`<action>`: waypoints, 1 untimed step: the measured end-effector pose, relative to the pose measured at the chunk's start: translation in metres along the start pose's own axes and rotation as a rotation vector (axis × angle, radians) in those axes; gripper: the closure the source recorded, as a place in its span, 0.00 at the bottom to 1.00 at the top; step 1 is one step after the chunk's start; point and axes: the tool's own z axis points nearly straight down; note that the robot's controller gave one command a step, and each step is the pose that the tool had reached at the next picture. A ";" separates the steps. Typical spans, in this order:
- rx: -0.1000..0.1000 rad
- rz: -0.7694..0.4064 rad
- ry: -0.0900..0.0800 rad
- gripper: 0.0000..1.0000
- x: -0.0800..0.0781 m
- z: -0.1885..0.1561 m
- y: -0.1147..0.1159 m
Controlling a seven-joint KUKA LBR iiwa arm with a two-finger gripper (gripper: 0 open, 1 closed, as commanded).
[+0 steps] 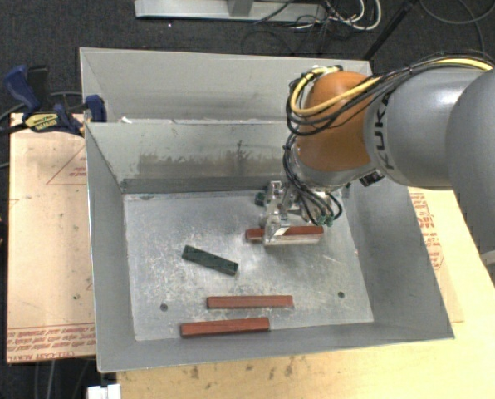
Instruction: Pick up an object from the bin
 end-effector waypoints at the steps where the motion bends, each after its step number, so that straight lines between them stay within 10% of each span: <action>1: 0.000 0.001 0.000 1.00 0.000 0.000 0.000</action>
Offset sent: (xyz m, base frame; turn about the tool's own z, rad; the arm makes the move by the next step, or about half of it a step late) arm -0.0031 0.0110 0.0274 0.0258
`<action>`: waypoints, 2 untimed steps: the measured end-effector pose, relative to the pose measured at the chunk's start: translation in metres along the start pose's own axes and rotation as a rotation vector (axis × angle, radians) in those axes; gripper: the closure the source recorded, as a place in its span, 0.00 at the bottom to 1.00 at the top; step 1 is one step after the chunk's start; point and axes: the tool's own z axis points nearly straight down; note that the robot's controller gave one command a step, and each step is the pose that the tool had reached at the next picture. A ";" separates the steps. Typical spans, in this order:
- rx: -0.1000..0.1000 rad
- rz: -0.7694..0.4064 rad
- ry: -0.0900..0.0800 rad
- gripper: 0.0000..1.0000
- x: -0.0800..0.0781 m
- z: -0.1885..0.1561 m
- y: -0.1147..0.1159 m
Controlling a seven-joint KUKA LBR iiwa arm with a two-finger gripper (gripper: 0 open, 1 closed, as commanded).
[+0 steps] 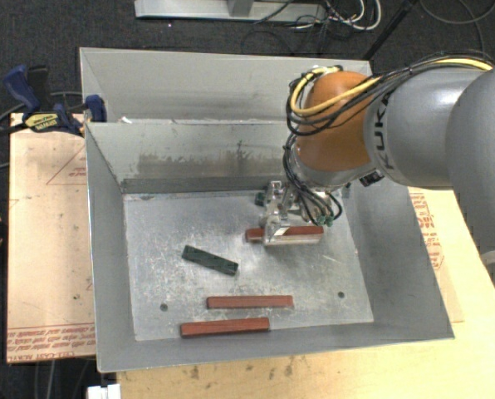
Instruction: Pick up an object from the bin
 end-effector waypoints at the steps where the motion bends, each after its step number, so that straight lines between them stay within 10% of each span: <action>1: 0.001 0.016 0.002 1.00 0.002 -0.017 0.008; 2: 0.001 0.066 0.006 1.00 0.004 -0.071 0.009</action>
Offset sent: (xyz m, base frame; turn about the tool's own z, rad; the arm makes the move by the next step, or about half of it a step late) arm -0.0051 0.0079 0.0920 0.0835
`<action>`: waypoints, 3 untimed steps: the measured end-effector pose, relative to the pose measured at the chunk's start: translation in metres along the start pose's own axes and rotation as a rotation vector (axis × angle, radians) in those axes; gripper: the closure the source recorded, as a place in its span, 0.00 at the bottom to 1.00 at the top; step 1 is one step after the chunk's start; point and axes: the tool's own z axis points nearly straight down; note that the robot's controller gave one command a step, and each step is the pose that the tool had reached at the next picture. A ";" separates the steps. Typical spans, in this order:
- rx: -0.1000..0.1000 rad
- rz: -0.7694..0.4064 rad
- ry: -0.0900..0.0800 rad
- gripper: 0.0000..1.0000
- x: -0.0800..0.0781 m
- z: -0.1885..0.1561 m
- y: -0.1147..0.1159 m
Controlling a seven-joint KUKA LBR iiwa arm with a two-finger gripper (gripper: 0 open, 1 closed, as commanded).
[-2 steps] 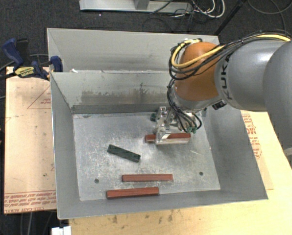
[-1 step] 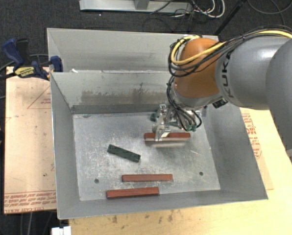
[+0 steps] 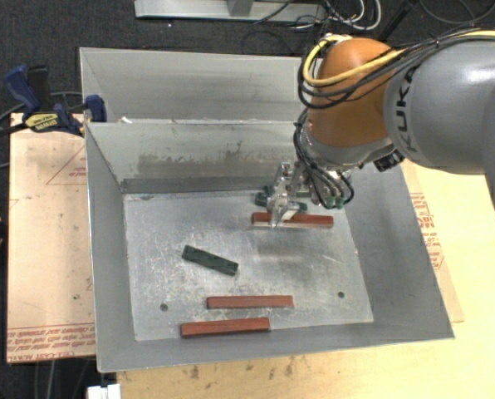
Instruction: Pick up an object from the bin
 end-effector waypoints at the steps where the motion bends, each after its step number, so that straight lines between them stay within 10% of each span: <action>1: 0.000 0.010 -0.006 1.00 0.001 -0.015 -0.001; 2: 0.001 -0.147 -0.013 1.00 0.003 0.014 -0.009; 3: 0.000 0.119 -0.016 1.00 0.004 -0.142 -0.029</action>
Offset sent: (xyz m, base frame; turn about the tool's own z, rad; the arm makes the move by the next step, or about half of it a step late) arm -0.0029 -0.0176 -0.0508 -0.2530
